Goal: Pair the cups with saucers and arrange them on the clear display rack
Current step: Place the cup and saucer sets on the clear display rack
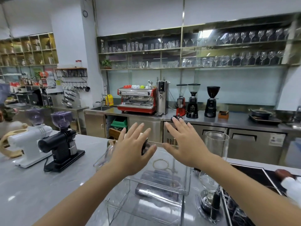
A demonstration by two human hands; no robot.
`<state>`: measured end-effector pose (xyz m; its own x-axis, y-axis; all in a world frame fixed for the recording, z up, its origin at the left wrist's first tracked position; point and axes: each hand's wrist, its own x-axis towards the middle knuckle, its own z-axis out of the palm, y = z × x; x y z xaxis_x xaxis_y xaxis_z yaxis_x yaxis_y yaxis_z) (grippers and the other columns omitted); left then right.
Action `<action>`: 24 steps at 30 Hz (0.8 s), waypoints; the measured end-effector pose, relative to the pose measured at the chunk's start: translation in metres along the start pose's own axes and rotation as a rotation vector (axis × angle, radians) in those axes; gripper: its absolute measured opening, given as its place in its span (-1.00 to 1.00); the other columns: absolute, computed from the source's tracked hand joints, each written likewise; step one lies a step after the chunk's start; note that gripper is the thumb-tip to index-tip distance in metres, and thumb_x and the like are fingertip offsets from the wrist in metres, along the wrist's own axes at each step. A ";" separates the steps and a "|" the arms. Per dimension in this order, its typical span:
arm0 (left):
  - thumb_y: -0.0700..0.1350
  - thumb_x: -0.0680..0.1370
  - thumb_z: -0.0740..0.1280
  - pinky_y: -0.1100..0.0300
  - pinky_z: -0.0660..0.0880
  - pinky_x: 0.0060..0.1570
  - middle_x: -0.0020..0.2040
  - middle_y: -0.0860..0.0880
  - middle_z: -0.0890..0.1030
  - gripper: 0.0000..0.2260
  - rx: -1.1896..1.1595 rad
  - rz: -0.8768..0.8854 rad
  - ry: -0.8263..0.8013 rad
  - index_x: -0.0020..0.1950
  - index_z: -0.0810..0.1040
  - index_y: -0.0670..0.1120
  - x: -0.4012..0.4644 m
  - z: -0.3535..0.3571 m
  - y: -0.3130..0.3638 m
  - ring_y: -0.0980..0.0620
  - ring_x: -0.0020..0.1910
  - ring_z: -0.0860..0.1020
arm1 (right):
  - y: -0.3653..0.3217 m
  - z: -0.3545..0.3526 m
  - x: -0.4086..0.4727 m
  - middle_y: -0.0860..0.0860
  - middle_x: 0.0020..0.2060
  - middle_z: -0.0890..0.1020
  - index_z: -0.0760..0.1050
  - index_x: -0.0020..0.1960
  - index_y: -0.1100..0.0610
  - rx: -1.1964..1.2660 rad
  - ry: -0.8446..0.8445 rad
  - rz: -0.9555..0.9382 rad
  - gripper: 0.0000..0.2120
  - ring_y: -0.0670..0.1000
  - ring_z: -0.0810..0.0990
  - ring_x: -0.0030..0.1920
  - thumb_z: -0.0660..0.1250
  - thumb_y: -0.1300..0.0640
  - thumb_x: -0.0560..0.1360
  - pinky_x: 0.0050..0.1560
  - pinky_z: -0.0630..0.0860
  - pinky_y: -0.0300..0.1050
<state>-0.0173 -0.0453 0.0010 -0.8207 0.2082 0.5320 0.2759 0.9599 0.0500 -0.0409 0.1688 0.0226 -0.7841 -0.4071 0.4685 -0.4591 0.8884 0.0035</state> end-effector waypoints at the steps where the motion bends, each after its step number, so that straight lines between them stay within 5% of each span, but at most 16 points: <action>1: 0.41 0.54 -0.17 -0.12 -0.13 0.62 0.68 0.03 0.06 -0.27 -0.005 0.008 -0.006 0.64 0.11 0.12 -0.003 0.001 0.005 0.03 0.66 -0.10 | 0.003 -0.001 -0.008 0.03 0.63 -0.10 -0.09 0.64 -0.06 -0.032 0.016 -0.003 -0.28 0.06 -0.19 0.63 -0.01 -0.33 0.59 0.60 -0.22 0.04; 7: 0.43 0.55 -0.20 -0.06 -0.29 0.59 0.68 0.09 -0.07 -0.28 -0.036 0.043 0.007 0.66 -0.04 0.17 -0.022 0.005 0.033 0.17 0.56 -0.33 | 0.014 -0.006 -0.052 -0.01 0.63 -0.19 -0.19 0.63 -0.11 -0.047 0.035 0.054 -0.27 0.05 -0.27 0.61 -0.09 -0.38 0.57 0.60 -0.26 0.05; 17: 0.42 0.55 -0.19 0.06 -0.23 0.60 0.68 0.09 -0.06 -0.28 -0.256 0.058 -0.065 0.65 -0.04 0.15 -0.072 0.012 0.072 0.13 0.64 -0.23 | 0.005 -0.006 -0.125 -0.07 0.63 -0.11 -0.08 0.63 -0.12 0.144 0.081 0.136 -0.28 -0.07 -0.21 0.61 -0.02 -0.36 0.56 0.51 -0.32 -0.16; 24: 0.34 0.58 -0.02 0.10 -0.01 0.61 0.66 0.08 0.11 -0.32 -0.416 0.056 -0.064 0.64 0.16 0.06 -0.126 0.024 0.098 0.13 0.65 -0.06 | -0.008 0.016 -0.189 -0.11 0.63 -0.03 0.04 0.62 -0.06 0.368 0.105 0.242 -0.29 -0.16 -0.15 0.61 0.14 -0.27 0.57 0.62 -0.05 0.03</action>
<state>0.1012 0.0272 -0.0811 -0.8246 0.2820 0.4904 0.4886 0.7920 0.3661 0.1044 0.2352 -0.0802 -0.8494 -0.1559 0.5041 -0.4002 0.8131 -0.4228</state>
